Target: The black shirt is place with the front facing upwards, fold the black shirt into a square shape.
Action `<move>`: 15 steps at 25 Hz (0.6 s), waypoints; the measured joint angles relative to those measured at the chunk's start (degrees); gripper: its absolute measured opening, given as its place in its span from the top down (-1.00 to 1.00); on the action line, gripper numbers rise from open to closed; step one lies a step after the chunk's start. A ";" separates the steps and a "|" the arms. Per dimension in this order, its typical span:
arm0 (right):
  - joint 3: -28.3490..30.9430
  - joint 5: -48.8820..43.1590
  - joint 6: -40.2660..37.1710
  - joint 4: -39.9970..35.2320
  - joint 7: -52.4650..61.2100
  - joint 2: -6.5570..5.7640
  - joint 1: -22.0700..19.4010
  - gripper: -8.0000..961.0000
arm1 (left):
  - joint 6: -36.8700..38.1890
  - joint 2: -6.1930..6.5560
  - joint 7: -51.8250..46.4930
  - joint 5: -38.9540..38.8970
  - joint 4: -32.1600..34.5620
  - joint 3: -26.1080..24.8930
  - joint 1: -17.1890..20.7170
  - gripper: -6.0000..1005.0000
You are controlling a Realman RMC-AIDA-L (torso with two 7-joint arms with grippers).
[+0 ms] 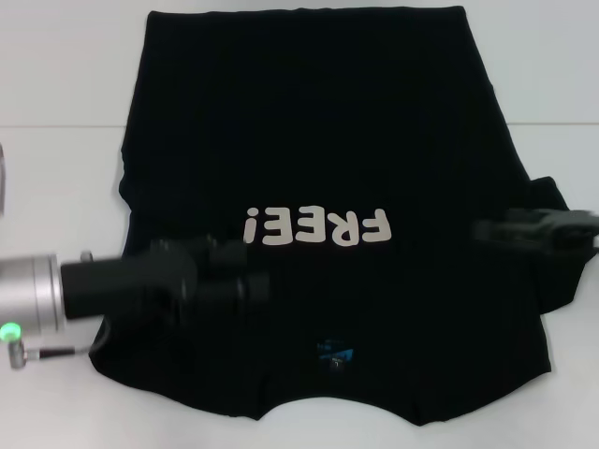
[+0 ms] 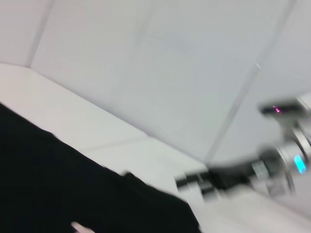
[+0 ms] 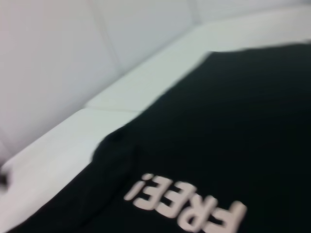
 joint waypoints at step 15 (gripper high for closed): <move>7.76 -35.05 -5.23 -8.55 45.43 -7.94 6.33 -0.67 | 2.22 -0.85 10.95 1.51 -0.04 4.54 3.52 -0.92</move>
